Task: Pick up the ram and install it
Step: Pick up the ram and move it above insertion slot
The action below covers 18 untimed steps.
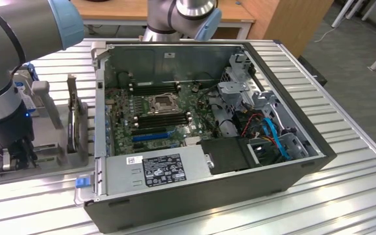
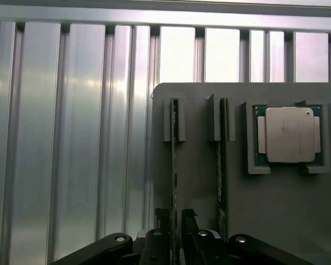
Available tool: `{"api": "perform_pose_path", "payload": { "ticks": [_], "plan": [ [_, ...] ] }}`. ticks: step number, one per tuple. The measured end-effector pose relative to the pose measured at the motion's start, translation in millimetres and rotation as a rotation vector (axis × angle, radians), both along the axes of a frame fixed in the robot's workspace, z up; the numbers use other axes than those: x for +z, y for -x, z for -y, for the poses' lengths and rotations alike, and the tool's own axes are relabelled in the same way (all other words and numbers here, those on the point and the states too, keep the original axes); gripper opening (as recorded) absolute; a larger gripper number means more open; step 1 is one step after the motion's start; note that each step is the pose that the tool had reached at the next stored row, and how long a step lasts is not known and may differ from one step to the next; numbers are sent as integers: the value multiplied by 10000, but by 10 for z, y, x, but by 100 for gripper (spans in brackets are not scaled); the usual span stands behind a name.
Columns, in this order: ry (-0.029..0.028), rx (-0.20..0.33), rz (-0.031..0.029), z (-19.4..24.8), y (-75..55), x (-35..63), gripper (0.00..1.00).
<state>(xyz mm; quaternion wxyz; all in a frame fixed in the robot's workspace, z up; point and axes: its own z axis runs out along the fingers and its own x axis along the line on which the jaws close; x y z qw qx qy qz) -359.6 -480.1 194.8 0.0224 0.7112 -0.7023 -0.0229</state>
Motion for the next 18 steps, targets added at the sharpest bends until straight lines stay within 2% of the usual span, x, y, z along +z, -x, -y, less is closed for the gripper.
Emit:
{"api": "perform_pose_path", "payload": {
  "ticks": [18],
  "plan": [
    [0,47,0,0,0,-8,24]
  ]
}}
